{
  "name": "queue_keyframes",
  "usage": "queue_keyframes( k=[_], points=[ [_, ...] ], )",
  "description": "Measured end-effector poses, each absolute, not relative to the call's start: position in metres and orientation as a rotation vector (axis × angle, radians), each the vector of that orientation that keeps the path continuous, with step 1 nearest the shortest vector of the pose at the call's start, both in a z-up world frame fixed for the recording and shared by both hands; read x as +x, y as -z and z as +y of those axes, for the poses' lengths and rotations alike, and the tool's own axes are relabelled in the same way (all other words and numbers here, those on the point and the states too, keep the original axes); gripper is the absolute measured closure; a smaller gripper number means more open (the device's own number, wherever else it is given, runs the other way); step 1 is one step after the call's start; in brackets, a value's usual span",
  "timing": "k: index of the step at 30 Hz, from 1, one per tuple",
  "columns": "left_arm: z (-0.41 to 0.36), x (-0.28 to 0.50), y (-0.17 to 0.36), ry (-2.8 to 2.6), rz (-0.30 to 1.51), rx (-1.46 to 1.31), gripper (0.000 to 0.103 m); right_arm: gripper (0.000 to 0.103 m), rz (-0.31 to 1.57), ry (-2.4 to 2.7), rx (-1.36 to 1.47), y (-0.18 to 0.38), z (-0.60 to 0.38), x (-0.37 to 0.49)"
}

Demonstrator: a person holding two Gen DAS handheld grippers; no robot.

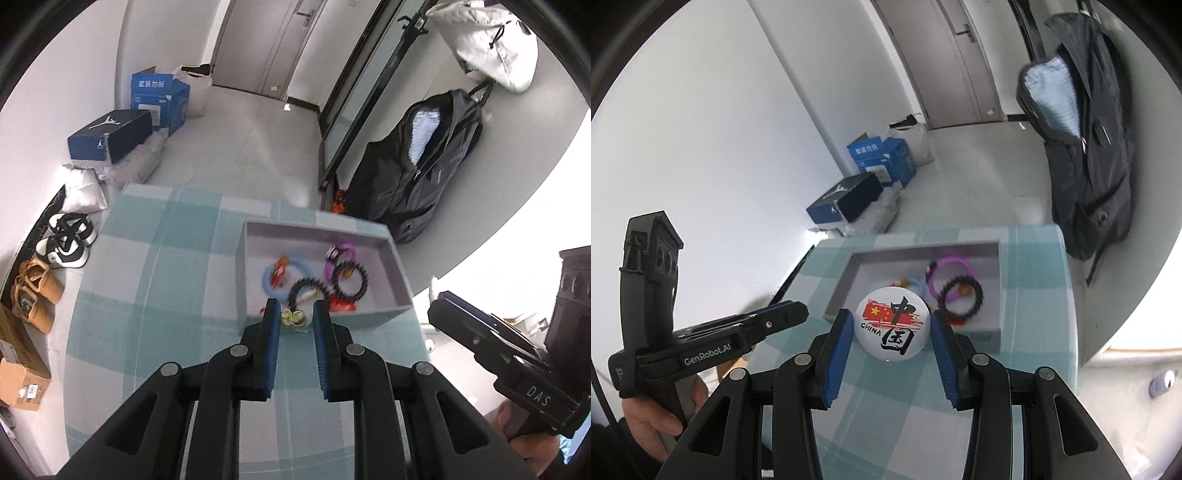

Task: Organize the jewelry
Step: 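Carry the badge and flower clip into the grey box and open both grippers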

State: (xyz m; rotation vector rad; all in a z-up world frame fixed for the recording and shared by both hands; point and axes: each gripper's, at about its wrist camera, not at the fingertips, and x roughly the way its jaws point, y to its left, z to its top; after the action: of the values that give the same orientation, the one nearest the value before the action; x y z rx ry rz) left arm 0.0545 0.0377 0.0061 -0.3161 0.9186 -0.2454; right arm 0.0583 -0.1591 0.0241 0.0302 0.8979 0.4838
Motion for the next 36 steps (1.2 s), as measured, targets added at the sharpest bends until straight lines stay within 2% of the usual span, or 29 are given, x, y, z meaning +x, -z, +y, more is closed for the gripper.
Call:
queue_keyframes(
  k=[11, 36],
  points=[
    [0.028, 0.094, -0.023, 0.324, 0.946, -0.274, 0.090, 0.061, 0.912, -0.540, 0.017, -0.036, -0.144, 0.106],
    [0.016, 0.149, 0.032, 0.389, 1.126, -0.316, 0.090, 0.061, 1.093, -0.480, 0.088, 0.024, -0.160, 0.161]
  ],
)
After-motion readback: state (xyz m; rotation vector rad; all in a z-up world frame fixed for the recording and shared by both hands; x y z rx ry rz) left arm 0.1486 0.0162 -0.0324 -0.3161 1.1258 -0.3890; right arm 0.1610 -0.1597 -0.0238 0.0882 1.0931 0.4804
